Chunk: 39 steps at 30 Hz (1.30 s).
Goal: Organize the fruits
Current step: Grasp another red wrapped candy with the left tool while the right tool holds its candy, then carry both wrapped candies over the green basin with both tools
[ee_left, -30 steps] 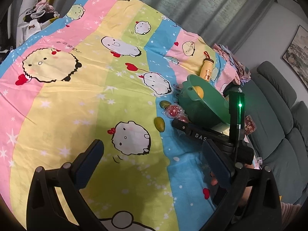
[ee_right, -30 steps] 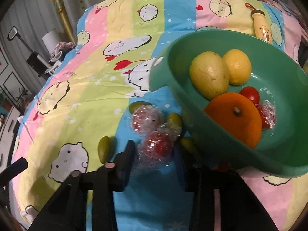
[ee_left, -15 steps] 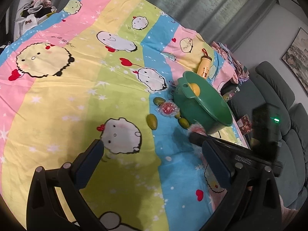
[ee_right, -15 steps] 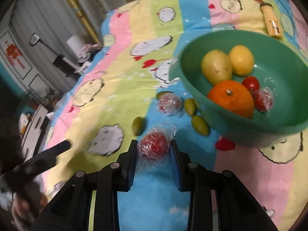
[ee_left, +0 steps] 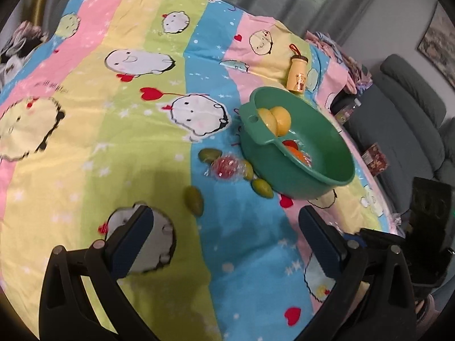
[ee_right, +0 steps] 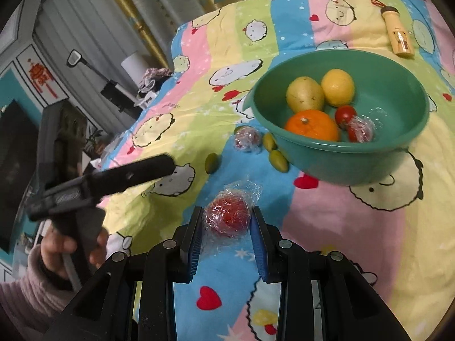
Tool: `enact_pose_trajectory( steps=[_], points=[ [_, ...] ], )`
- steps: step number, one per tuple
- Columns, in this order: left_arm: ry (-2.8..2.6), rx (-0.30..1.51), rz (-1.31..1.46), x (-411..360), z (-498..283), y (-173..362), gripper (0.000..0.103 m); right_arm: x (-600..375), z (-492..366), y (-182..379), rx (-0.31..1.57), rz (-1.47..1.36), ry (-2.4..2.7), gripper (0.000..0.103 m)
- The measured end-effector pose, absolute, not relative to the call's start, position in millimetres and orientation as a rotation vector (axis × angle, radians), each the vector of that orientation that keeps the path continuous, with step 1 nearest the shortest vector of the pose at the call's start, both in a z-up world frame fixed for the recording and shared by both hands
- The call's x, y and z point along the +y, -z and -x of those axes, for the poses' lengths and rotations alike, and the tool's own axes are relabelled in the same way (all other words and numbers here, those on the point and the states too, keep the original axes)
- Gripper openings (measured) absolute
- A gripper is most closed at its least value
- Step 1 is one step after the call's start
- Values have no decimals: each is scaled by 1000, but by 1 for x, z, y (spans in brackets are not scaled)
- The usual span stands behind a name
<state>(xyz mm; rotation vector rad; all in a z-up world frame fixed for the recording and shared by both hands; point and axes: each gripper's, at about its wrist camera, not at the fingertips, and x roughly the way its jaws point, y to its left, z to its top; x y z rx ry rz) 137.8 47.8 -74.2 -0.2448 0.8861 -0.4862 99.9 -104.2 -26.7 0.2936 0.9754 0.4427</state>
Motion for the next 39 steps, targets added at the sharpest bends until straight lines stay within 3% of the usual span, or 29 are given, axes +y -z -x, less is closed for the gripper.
enact_pose_trajectory(
  steps=[10,15,20,22,31,32,39],
  points=[
    [465,901,88,11,-175,86,100,-133,-96,26,923,-357,-446,34],
    [443,947,74,8,-192,104,81,-146,-96,30,912,-391,-438,34],
    [430,968,105,9,-201,114,79,-152,-94,32,905,-407,-441,34],
    [434,965,102,7,-202,115,74,-153,-95,34,906,-415,-444,34],
    [461,961,138,1,-211,115,46,-155,-98,40,914,-424,-450,34],
    [472,966,145,-1,-211,116,36,-155,-99,41,915,-425,-451,34],
    [470,969,170,-1,-213,117,34,-156,-102,41,908,-422,-455,34]
  ],
)
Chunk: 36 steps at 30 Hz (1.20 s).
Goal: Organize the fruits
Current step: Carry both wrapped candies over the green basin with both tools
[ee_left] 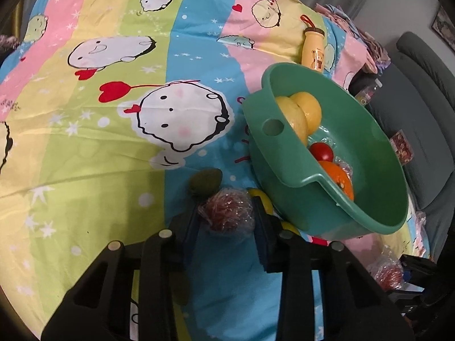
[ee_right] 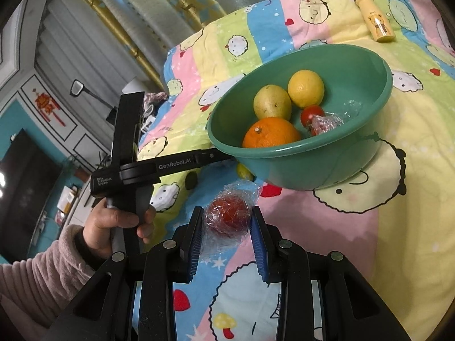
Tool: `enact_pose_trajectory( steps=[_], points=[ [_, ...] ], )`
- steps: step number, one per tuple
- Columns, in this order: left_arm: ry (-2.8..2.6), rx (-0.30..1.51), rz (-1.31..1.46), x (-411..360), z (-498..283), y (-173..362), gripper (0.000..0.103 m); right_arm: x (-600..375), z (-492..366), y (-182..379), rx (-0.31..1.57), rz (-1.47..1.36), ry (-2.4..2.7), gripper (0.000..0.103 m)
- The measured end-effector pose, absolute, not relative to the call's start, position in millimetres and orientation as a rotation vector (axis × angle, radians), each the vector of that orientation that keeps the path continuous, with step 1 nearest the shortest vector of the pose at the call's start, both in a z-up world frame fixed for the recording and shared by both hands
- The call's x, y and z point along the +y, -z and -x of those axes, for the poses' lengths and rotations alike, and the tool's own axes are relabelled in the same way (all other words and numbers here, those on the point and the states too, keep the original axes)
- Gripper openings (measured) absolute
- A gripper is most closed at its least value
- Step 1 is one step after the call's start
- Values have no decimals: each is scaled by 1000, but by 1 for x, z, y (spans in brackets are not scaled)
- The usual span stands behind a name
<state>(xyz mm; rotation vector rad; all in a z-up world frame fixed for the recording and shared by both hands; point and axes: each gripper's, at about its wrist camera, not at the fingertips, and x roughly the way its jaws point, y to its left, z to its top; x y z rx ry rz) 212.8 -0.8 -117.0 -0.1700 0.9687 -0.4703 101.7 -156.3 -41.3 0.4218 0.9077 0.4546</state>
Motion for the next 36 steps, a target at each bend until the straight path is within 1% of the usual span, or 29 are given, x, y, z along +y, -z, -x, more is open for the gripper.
enact_pose_trajectory(
  steps=[8,22,29,36],
  points=[
    [475,960,211,7,-205,111,34,-157,-103,39,905,-428,-458,34],
    [508,864,230,21,-157,66,34,-146,-97,24,883,-406,-486,34],
    [535,831,207,15,-142,47,34,-146,-94,12,849,-395,-489,34],
    [575,794,177,-7,-143,30,34,-165,-100,-3,783,-401,-451,34]
  ],
)
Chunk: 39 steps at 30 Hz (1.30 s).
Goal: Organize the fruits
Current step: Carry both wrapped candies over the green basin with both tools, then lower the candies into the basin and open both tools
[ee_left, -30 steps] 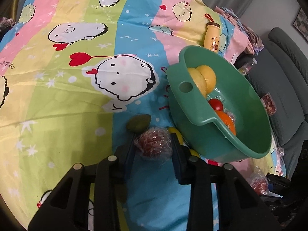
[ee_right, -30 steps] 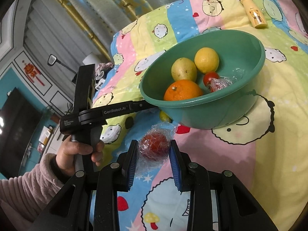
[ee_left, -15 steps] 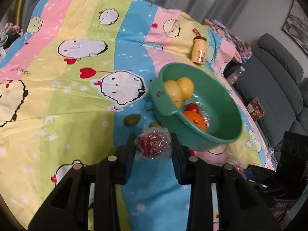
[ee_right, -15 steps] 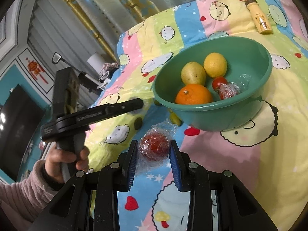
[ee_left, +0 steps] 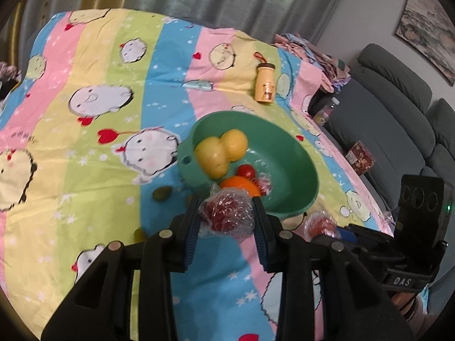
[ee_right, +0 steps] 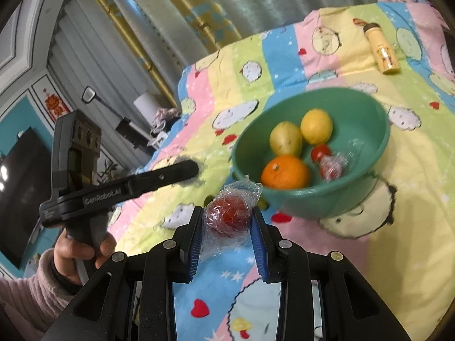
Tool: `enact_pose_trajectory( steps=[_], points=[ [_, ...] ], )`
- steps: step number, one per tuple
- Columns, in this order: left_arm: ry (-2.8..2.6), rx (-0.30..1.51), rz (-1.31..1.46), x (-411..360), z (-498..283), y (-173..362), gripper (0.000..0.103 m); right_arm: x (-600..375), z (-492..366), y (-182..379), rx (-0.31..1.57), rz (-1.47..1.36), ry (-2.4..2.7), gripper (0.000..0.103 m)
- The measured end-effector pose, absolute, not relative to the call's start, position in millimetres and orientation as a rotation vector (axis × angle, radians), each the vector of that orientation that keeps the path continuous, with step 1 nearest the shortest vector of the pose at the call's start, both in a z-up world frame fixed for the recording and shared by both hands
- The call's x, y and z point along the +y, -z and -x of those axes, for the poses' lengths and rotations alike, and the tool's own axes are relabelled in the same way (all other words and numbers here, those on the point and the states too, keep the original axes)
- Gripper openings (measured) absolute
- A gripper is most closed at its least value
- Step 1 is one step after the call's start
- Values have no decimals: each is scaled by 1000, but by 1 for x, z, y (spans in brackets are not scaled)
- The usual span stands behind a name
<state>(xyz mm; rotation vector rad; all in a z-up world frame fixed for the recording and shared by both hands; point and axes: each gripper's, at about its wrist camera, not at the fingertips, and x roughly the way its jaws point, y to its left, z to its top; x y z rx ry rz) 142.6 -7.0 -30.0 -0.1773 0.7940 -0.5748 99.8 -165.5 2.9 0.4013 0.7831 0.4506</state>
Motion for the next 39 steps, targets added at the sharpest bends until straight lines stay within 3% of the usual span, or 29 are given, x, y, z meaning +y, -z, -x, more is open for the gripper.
enact_pose_trajectory(
  steps=[15,39],
  points=[
    [624,799,56,-67,-188,30,35,-202,-153,-7,764,-340,-335,34],
    [588,869,-42,-83,-212,55,35,-195,-188,15,882,-207,-256,34]
  ],
)
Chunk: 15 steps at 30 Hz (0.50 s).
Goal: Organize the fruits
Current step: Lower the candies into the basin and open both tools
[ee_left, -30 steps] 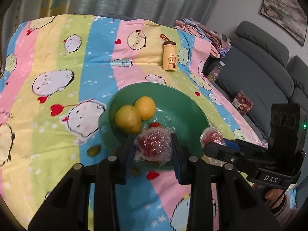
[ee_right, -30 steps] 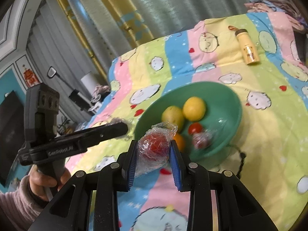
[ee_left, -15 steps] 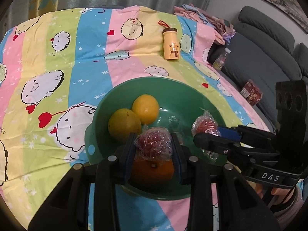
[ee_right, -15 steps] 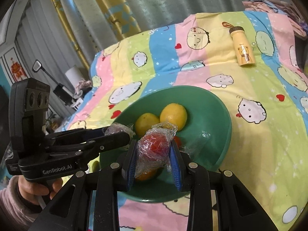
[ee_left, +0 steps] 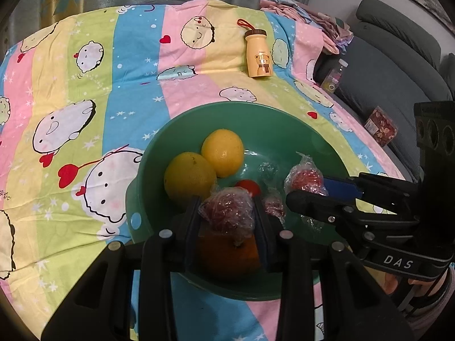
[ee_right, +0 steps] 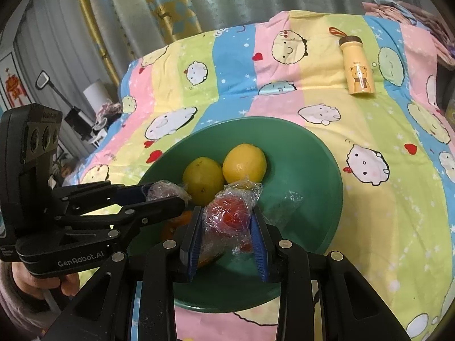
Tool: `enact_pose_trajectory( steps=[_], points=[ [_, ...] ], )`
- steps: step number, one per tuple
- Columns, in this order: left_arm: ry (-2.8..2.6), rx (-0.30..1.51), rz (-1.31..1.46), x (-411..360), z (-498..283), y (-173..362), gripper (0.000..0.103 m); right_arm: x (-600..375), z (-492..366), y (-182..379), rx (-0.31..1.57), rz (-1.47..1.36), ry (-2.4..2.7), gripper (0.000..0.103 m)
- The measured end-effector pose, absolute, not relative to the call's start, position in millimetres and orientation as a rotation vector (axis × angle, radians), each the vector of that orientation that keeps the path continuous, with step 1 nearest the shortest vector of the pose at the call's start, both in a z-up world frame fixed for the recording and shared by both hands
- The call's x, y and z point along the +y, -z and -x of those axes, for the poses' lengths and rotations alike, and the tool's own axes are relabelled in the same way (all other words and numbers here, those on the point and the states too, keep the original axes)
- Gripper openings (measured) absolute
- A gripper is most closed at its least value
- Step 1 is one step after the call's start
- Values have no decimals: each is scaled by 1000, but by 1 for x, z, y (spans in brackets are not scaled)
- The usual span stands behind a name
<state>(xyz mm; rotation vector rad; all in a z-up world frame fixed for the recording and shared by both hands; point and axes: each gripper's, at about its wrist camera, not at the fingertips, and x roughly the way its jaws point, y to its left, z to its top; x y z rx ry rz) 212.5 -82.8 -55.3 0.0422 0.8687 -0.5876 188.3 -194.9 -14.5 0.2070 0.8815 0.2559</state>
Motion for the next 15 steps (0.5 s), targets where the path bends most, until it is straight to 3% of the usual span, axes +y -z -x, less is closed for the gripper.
enact_pose_trajectory(
  steps=[15],
  points=[
    [576,885,-52,-86,-214,58,35,-193,-190,15,886,-203,-252,34]
  ],
)
